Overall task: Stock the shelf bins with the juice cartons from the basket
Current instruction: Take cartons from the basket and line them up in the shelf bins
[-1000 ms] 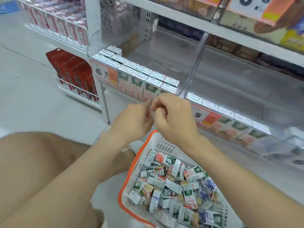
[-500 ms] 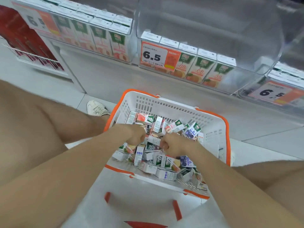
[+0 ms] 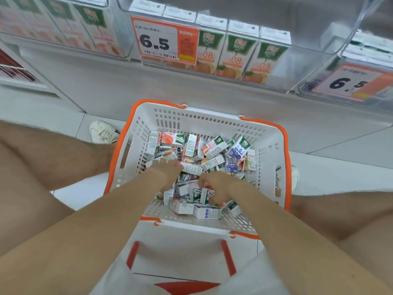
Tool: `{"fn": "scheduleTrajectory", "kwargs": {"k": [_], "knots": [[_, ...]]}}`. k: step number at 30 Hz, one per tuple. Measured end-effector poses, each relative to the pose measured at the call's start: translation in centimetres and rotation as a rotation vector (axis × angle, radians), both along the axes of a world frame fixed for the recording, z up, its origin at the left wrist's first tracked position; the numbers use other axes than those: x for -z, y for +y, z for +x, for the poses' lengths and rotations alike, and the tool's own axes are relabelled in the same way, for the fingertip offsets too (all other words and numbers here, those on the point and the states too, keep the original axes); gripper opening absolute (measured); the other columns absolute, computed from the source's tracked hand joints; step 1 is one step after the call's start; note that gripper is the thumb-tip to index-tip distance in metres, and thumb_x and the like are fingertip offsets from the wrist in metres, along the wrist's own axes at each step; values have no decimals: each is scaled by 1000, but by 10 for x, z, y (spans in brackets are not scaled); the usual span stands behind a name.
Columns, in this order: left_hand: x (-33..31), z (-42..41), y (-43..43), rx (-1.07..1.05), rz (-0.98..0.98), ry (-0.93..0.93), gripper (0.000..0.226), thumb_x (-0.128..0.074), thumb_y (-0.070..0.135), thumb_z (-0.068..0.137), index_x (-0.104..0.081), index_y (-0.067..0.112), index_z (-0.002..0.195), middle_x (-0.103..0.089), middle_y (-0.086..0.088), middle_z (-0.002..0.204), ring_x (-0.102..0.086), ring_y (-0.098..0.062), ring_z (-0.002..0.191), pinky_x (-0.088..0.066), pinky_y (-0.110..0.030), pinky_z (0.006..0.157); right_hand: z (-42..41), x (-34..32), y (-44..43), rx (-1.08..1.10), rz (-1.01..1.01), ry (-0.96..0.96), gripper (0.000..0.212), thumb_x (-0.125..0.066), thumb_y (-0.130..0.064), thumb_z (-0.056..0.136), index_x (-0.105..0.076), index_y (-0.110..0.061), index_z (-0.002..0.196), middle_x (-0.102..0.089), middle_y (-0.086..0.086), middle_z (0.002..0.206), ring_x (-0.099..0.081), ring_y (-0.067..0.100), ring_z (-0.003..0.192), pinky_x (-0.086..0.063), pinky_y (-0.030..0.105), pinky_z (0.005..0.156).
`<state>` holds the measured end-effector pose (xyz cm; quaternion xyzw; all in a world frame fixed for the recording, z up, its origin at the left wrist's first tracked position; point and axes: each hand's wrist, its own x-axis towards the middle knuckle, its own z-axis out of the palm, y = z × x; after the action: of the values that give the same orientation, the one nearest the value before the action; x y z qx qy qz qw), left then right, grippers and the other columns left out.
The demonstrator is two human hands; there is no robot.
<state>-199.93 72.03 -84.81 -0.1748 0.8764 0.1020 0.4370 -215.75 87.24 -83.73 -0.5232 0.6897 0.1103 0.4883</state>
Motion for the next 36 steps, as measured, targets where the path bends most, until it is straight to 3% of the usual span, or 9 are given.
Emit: {"fn": "scheduleTrajectory", "kwargs": {"k": [5,7,16,20,22,26,31,33,36], "knots": [[-2,-1,1,21,6,26,83,-54,-23,85,-41,22,154,-12,-19,167,-36,-44,146,-51,-50,105,0,1,2,19,-46,8,55,-90,-16,78,-53,-23,119,-51,-3,103,-55,23,91,-38,30,61],[2,-1,1,71,-28,61,81,-56,-21,86,-40,20,154,-17,-21,164,-38,-45,144,-50,-50,107,-2,2,4,45,-74,6,55,-92,-23,74,-48,-25,107,-48,-5,95,-54,23,87,-43,34,63],[3,1,-5,105,-183,124,87,-73,-3,86,-29,20,157,-45,-16,150,-46,-42,135,-53,-49,101,-22,-19,-5,607,-204,-123,41,-76,-37,95,-54,-23,127,-60,1,113,-64,21,88,-48,32,71],[-11,3,-22,-231,76,291,76,-76,2,89,-28,22,145,-60,-11,130,-62,-32,112,-58,-46,89,-29,-36,-12,736,-265,-178,39,-76,-29,96,-62,-16,131,-60,0,108,-62,23,96,-49,33,80],[-25,-2,-31,-446,254,375,65,-82,11,88,-39,25,133,-59,-8,123,-64,-30,102,-58,-47,84,-32,-50,-16,785,-301,-198,38,-74,-26,98,-61,-15,133,-63,7,128,-65,28,109,-51,37,87],[-78,-11,-46,-615,517,536,60,-95,25,78,-61,39,125,-56,4,140,-60,-22,126,-53,-46,105,-38,-87,-23,791,-397,-206,39,-67,-27,101,-58,-17,137,-60,13,140,-65,27,119,-51,38,96],[-154,-6,-49,-688,700,649,44,-84,28,90,-67,49,126,-56,12,142,-49,1,133,-56,-29,97,-45,-153,-27,782,-461,-251,30,-77,-33,95,-66,-22,121,-66,18,88,-60,15,55,-50,26,53],[-176,-3,-50,-704,673,688,45,-83,30,91,-65,47,128,-59,3,141,-60,-1,120,-58,-35,97,-44,-174,-29,890,-491,-291,39,-87,-33,86,-69,-12,113,-68,12,81,-68,17,56,-57,31,55],[-214,-3,-51,-681,568,705,48,-85,36,85,-61,44,126,-67,-1,132,-73,-13,92,-58,-47,98,-40,-204,-31,1072,-536,-374,66,-101,-24,67,-60,-6,116,-74,19,99,-78,30,76,-63,37,61]]}}
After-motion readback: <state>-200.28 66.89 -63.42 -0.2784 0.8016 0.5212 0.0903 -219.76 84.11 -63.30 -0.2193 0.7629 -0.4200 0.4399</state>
